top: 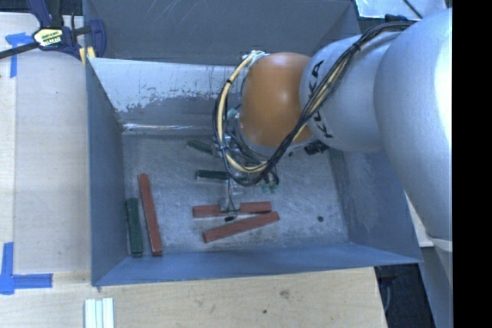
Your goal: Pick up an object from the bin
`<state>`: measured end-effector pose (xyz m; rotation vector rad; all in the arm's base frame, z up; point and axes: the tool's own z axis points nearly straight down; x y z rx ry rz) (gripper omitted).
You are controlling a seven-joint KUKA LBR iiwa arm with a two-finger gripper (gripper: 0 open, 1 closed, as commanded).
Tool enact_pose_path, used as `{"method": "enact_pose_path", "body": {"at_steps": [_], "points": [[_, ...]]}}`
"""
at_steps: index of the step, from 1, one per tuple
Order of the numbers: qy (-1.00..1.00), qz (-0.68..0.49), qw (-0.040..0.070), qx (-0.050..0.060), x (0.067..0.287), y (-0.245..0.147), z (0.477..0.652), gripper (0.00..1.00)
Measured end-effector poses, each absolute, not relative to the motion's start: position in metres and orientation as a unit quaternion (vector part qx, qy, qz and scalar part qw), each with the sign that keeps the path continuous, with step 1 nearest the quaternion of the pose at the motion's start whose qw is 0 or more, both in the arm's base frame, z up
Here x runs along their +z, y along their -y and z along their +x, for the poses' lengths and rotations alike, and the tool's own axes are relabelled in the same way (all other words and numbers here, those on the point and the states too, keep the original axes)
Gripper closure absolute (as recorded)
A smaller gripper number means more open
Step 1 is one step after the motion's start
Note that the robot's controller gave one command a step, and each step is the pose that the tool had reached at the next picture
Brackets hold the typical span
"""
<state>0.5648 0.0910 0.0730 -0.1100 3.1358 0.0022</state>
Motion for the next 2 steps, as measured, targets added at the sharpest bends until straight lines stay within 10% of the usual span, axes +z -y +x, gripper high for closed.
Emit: {"method": "enact_pose_path", "body": {"at_steps": [1,2], "points": [[-0.999,-0.034,0.004,0.001,0.0749,-0.0908,0.5668,0.00],[-0.999,-0.034,0.004,0.001,0.0744,-0.0912,0.5667,1.00]]}}
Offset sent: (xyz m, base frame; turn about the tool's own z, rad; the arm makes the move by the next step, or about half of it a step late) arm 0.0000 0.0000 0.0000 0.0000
